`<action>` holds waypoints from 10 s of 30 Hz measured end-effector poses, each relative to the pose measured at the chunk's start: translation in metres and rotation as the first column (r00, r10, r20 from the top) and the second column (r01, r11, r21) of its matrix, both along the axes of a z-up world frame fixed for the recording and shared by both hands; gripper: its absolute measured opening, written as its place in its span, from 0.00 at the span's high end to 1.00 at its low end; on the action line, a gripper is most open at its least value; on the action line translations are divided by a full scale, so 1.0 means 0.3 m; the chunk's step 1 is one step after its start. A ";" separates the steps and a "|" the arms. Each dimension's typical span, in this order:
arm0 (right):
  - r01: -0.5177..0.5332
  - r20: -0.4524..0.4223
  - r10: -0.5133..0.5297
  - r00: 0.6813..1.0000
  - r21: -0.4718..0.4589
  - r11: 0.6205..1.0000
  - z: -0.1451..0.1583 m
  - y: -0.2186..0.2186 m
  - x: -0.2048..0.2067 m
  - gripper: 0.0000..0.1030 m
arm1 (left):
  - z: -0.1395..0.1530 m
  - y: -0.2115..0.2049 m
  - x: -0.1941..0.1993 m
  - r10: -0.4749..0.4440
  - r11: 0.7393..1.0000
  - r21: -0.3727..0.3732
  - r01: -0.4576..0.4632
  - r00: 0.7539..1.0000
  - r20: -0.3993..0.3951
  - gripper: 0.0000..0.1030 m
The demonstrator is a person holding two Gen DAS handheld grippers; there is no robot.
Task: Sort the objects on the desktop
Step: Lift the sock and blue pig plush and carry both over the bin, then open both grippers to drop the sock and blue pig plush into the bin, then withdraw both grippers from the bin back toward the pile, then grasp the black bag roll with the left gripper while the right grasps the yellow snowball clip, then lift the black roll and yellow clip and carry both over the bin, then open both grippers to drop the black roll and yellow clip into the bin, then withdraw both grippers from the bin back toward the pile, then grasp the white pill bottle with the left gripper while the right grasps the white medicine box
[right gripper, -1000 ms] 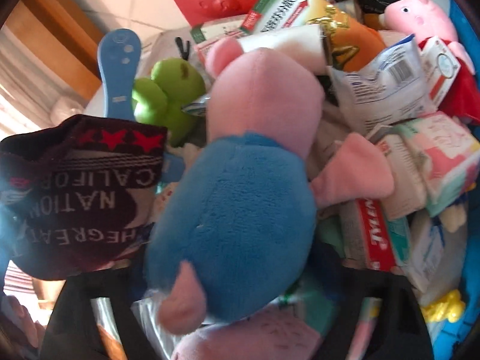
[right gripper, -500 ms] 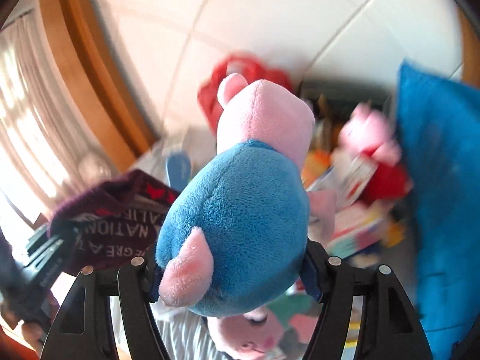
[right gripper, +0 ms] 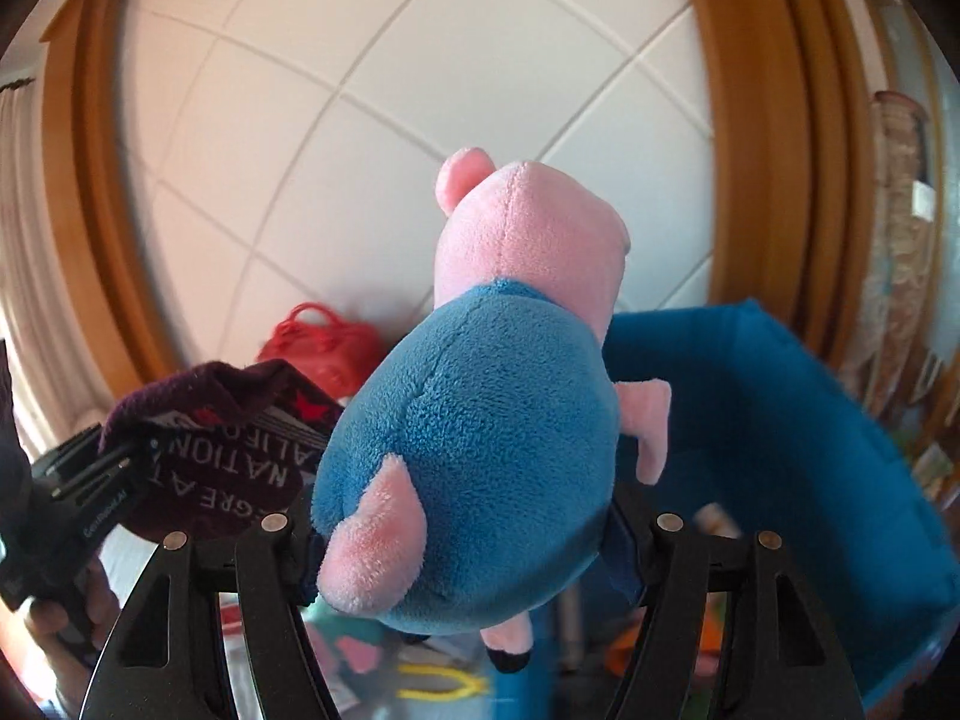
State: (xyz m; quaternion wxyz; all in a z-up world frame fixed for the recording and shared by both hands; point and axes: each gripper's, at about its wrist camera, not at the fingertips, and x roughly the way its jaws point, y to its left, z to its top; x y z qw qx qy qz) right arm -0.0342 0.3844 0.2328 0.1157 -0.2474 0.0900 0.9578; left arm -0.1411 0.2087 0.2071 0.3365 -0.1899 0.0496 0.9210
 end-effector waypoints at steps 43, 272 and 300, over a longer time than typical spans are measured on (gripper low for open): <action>0.000 0.593 -0.072 0.802 0.121 0.993 -0.530 0.839 -0.309 0.08 | -0.393 1.141 -0.139 0.133 0.847 -0.519 0.111 0.902 0.410 0.25; -0.064 -0.190 0.060 0.980 -0.017 0.998 -0.157 -0.024 0.210 0.00 | -0.371 -0.436 0.198 0.409 0.898 -0.190 -0.397 0.912 0.028 0.03; 0.033 0.408 0.000 0.913 -0.073 0.997 -1.114 -0.456 -0.052 0.00 | -1.257 -0.932 -0.125 0.489 0.845 -0.422 -0.329 0.795 0.359 0.14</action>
